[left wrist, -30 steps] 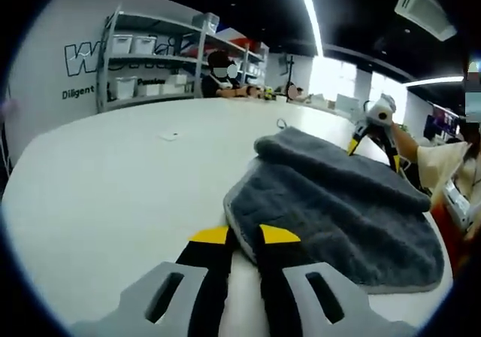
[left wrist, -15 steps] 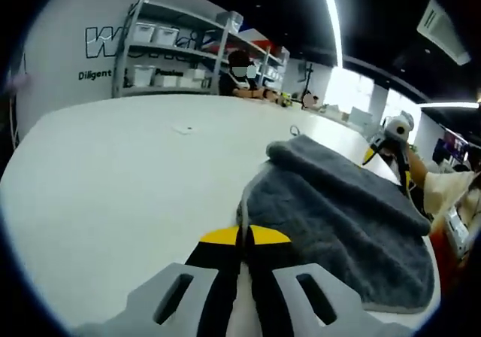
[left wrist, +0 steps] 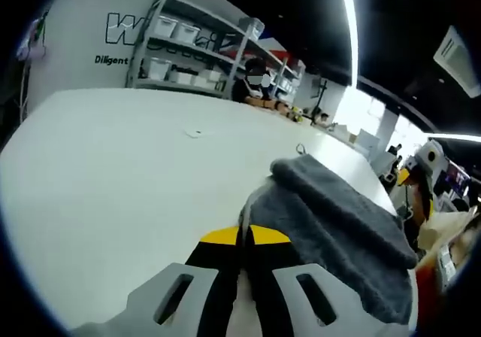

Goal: Fold the towel on the table until its edges align and the towel forms a compact rectangular stack.

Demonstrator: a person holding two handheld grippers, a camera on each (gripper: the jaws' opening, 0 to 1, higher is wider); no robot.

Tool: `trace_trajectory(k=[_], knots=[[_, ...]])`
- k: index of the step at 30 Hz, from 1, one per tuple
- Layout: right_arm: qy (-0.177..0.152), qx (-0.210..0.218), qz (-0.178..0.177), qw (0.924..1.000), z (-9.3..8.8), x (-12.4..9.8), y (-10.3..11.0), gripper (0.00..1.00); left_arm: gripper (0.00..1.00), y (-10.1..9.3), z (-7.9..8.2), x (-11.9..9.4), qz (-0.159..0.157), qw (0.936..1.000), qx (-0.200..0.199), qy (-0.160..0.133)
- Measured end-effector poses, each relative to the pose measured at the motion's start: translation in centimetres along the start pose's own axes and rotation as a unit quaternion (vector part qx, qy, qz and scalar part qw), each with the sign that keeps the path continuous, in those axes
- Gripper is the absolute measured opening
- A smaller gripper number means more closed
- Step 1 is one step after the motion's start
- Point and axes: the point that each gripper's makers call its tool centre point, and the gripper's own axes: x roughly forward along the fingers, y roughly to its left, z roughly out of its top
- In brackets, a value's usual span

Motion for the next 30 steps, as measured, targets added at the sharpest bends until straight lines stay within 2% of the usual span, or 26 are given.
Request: trace_trajectory(k=[5,7,9,11,15,17,18,21,24,30], knots=[[-0.001,-0.014,0.008,0.9999,0.4,1.0,1.3,0.65,0.02,-2.2,1.8,0.0,-0.018,0.998,-0.056,-0.023],[-0.005,-0.025,0.003,0.9997,1.0,1.6,1.6,0.62,0.02,-2.5,2.3,0.1,-0.018,0.9981,-0.055,-0.022],[-0.011,-0.053,-0.008,0.9985,2.0,2.5,2.0,0.57,0.02,-2.5,2.2,0.2,-0.004,0.9992,-0.039,-0.011],[-0.023,-0.065,-0.004,0.9976,3.4,3.8,3.0,0.54,0.02,-2.4,2.0,0.2,0.001,0.9993,-0.036,-0.007],[-0.027,-0.069,0.015,0.9972,5.5,6.9,5.0,0.47,0.02,-2.6,1.5,0.3,0.002,0.9991,-0.042,-0.004],[-0.029,-0.072,0.038,0.9962,6.5,8.8,6.3,0.43,0.02,-1.9,1.8,0.2,0.006,0.9993,-0.037,-0.001],[-0.029,-0.08,0.061,0.9945,6.8,9.9,7.3,0.41,0.02,-1.9,1.8,0.2,0.006,0.9994,-0.035,-0.001],[-0.011,-0.086,0.077,0.9932,6.4,12.6,8.4,0.39,0.02,-2.0,1.7,0.3,0.002,0.9994,-0.035,-0.005],[0.001,-0.073,0.092,0.993,5.9,15.0,9.0,0.36,0.02,-1.9,1.5,0.4,0.002,0.9995,-0.033,-0.004],[0.041,-0.04,0.084,0.9948,4.7,18.2,8.2,0.26,0.02,-2.1,0.9,0.7,-0.001,0.9997,-0.023,0.001]])
